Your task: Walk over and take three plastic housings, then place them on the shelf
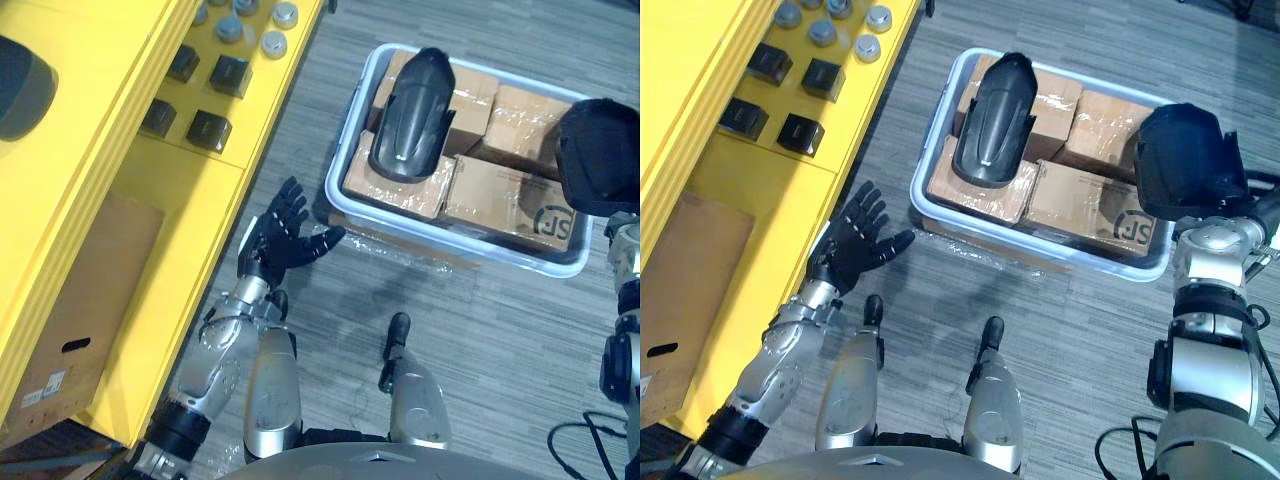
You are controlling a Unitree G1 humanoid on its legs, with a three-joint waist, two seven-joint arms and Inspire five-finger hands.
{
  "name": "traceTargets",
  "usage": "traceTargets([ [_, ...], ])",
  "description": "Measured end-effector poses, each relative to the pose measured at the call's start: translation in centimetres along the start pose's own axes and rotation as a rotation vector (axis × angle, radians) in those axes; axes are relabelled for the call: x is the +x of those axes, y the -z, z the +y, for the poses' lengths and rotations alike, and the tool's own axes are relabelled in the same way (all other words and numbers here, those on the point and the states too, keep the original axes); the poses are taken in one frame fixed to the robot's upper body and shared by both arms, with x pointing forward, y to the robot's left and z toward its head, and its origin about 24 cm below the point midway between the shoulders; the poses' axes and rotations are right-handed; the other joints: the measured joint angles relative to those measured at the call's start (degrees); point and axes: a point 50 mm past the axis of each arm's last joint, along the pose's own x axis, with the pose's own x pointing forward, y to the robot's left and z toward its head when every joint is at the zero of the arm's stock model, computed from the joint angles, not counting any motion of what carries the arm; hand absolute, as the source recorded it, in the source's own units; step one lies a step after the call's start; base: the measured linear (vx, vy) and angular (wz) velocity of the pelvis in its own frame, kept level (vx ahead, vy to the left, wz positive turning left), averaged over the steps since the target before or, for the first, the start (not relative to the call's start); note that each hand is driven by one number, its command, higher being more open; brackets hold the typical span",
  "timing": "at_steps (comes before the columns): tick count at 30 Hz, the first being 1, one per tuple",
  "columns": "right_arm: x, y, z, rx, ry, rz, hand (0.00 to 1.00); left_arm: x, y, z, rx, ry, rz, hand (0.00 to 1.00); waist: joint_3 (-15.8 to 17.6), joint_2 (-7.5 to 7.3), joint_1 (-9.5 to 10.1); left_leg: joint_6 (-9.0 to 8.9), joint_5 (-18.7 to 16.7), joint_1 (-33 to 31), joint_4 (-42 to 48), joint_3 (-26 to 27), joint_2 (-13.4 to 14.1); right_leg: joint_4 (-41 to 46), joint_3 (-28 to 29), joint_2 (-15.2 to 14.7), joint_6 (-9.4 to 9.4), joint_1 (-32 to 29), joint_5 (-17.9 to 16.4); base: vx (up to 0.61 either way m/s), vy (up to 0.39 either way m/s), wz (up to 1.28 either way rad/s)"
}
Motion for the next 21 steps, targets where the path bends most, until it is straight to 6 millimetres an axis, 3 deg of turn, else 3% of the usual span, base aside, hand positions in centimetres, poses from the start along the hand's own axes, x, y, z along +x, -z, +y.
traceTargets([
  [4, -4.8, -0.5, 3.0, 0.019, -0.098, -0.217, 0.0, -0.3, 1.3, -0.6, -0.011, 0.065, 0.106, 1.0, -5.7, -2.57, -2.6, -0.29, 0.9, 3.8, -5.1, 1.6, 0.0, -1.9, 0.4, 0.0, -0.01, 1.4, 0.0, 0.1, -0.017, -0.13],
  [6, -6.9, 0.0, 3.8, -0.005, -0.153, -0.277, 0.0, -0.1, 2.0, -1.4, -0.028, 0.105, 0.168, 1.0, -8.3, -3.49, -3.0, -0.37, 1.0, 5.5, -6.9, 2.8, 0.0, -2.8, 0.7, 0.0, -0.01, 2.1, 0.0, 0.12, -0.017, -0.17],
  [11, -11.6, 1.0, 6.7, -0.041, -0.292, -0.347, 0.0, 1.8, 4.6, -3.6, -0.295, 0.175, 0.365, 1.0, -12.9, -4.29, -4.38, -0.38, 1.3, 10.7, -10.5, 5.0, 0.0, -2.8, 1.7, -0.1, -0.01, 4.2, 0.0, 0.07, -0.005, -0.16],
  [17, -14.8, 0.9, 8.4, -0.04, -0.404, -0.466, 0.0, 3.4, 7.0, -4.6, -0.715, 0.1, 0.479, 1.0, -15.0, -4.38, -5.61, -0.45, 2.8, 14.9, -14.6, 6.9, -0.1, -2.9, 2.6, -0.1, -0.08, 5.6, -0.1, -0.01, -0.006, -0.13],
  [21, -16.0, 0.1, 8.8, -0.009, -0.441, -0.557, 0.0, 3.8, 8.1, -4.2, -0.876, 0.03, 0.513, 1.0, -16.0, -4.63, -5.91, -0.51, 4.3, 16.9, -17.5, 7.9, -0.1, -3.8, 3.3, 0.1, -0.15, 5.9, -0.1, -0.04, -0.017, -0.13],
])
